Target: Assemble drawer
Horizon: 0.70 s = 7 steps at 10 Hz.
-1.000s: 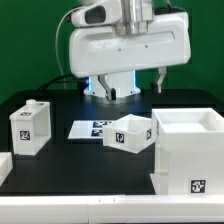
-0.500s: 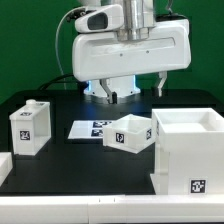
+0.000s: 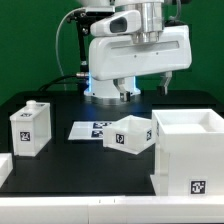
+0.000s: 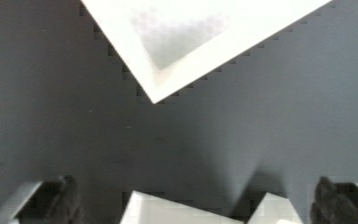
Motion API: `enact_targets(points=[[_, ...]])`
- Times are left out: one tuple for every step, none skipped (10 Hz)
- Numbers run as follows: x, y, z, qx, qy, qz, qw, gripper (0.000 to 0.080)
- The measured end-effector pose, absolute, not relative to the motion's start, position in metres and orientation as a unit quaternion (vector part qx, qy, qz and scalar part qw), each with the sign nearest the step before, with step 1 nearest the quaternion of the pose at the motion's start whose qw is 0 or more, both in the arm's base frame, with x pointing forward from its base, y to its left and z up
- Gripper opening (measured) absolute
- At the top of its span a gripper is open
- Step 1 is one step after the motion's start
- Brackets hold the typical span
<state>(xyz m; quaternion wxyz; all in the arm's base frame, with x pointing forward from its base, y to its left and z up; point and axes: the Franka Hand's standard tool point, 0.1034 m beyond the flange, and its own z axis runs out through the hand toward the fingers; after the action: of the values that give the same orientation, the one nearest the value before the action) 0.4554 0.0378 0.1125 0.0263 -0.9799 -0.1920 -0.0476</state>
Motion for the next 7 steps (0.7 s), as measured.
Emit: enact_targets(points=[[0.455, 0.038, 0.112, -0.980, -0.192, -0.047, 0.026, 0.0649], [0.454, 0.037, 0.111, -0.978, -0.204, -0.050, 0.024, 0.0649], [0.450, 0.034, 0.105, -0.960, -0.272, -0.069, 0.010, 0.0649], [0.440, 0.032, 0.093, -0.940, -0.331, -0.083, -0.008, 0.0649], [0.427, 0.039, 0.079, -0.928, -0.362, -0.086, -0.018, 0.0649], [0.418, 0.053, 0.073, -0.923, -0.376, -0.081, -0.015, 0.0649], [0.416, 0.049, 0.075, -0.926, -0.366, -0.085, -0.016, 0.0649]])
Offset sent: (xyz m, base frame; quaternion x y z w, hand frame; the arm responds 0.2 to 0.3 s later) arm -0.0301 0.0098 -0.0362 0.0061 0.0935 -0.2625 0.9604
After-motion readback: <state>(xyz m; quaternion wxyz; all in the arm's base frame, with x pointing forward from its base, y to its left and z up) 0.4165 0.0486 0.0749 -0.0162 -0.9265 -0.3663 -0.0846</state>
